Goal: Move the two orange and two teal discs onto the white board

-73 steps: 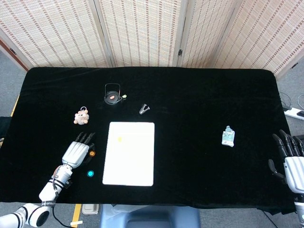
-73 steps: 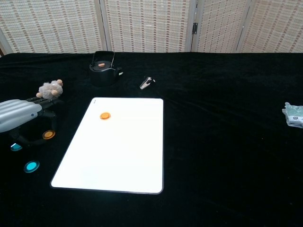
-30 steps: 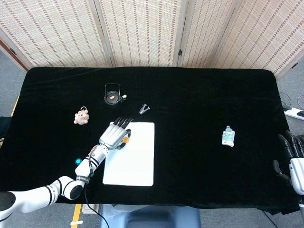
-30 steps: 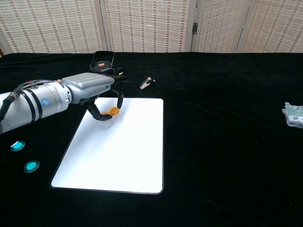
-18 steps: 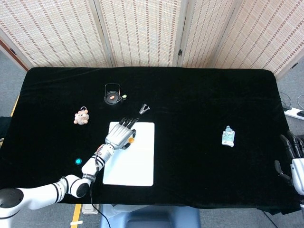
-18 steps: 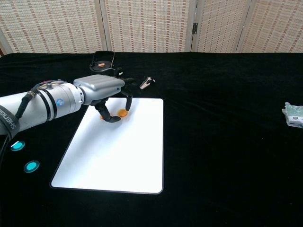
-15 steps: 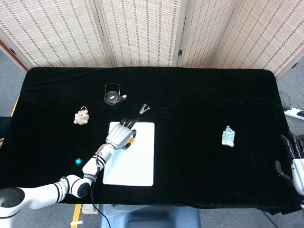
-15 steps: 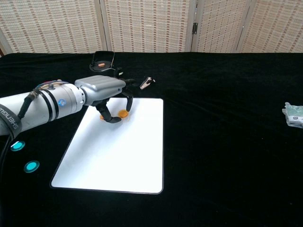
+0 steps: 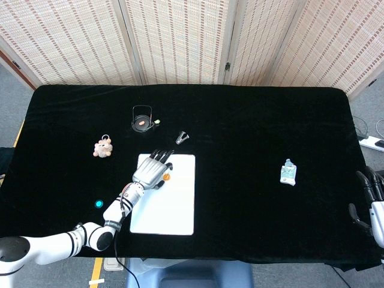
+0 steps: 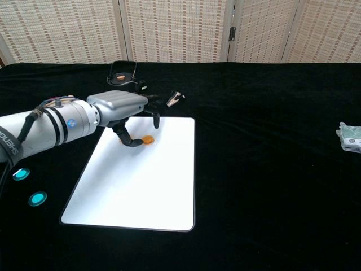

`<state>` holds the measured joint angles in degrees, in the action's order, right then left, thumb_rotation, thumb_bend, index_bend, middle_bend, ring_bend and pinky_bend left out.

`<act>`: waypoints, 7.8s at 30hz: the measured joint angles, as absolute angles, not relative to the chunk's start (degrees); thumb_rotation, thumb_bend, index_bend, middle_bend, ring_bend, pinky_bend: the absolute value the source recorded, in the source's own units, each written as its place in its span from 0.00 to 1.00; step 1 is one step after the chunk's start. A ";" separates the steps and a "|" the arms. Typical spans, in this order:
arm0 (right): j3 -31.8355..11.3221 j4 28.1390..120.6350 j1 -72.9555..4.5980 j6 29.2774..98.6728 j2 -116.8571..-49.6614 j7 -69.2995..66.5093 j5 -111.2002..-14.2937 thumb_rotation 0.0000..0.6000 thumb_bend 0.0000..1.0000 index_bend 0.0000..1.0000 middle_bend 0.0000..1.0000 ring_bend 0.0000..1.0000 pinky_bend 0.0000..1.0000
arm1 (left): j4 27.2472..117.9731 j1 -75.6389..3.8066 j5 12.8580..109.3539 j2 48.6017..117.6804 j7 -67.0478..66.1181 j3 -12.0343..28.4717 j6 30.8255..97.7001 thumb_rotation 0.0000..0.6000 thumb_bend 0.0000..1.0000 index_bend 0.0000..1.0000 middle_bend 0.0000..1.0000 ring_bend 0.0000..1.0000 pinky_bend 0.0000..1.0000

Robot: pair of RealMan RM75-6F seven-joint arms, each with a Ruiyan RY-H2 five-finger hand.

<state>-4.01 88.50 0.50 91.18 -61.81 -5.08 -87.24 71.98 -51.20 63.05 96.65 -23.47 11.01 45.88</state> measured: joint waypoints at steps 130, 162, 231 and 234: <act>-3.77 89.19 -0.53 90.38 -62.25 -3.58 -88.47 1.00 0.51 0.00 0.00 0.04 0.00 | 84.57 -34.13 80.27 85.15 -17.59 2.40 58.52 1.00 0.42 0.42 0.00 0.00 0.00; -3.56 89.90 -1.19 90.23 -62.31 -2.84 -89.48 1.00 0.51 0.00 0.00 0.04 0.00 | 82.18 -22.02 89.90 81.20 -10.78 -7.21 69.03 1.00 0.42 0.41 0.00 0.00 0.00; -3.56 88.86 -0.74 90.40 -62.63 -3.85 -88.48 1.00 0.51 0.00 0.00 0.04 0.00 | 84.96 -36.61 86.15 88.11 -12.09 5.30 53.89 1.00 0.42 0.49 0.00 0.00 0.00; -3.61 88.71 -0.72 90.34 -62.64 -4.00 -88.33 1.00 0.51 0.00 0.00 0.04 0.00 | 84.29 -38.53 84.06 90.18 -13.86 6.29 51.71 1.00 0.42 0.49 0.00 0.00 0.00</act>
<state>-3.61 88.71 -0.72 90.34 -62.64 -4.00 -88.33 84.29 -38.53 84.06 90.18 -13.86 6.29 51.71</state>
